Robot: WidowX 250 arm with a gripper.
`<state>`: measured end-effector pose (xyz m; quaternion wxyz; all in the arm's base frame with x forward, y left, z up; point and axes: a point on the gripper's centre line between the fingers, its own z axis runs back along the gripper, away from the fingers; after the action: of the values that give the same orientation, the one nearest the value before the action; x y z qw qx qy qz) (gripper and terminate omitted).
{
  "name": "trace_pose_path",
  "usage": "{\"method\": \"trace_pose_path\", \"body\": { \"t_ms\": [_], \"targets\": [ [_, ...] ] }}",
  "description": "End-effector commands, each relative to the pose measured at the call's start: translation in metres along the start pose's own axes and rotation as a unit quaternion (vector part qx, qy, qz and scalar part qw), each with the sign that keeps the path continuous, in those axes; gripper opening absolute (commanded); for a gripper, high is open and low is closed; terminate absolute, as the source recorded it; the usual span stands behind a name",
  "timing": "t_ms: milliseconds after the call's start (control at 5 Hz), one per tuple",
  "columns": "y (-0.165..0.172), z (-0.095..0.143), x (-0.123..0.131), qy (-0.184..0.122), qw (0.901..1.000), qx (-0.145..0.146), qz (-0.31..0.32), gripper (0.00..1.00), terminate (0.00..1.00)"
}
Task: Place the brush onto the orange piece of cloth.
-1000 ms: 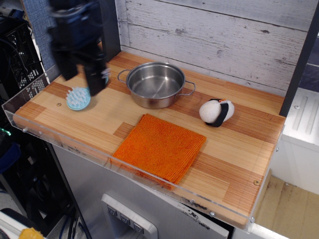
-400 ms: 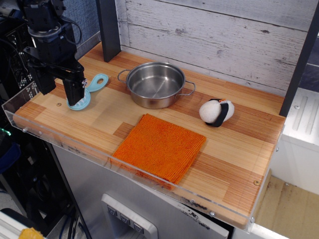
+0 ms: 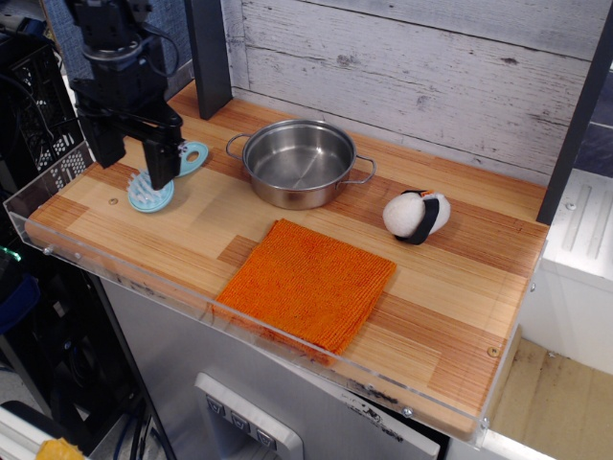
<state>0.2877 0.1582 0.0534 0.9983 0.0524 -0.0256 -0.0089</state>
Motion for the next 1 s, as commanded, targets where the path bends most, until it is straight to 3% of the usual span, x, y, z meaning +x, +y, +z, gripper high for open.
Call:
{"method": "trace_pose_path", "body": {
  "t_ms": [0,400,800],
  "targets": [
    [-0.021,0.008,0.029,-0.018,0.9998,-0.001,0.002,1.00,0.00],
    [-0.004,-0.005,0.027,0.006,0.9998,0.016,0.007,1.00,0.00],
    [0.010,-0.002,0.020,0.025,0.9993,0.027,0.002,1.00,0.00]
  ]
}}
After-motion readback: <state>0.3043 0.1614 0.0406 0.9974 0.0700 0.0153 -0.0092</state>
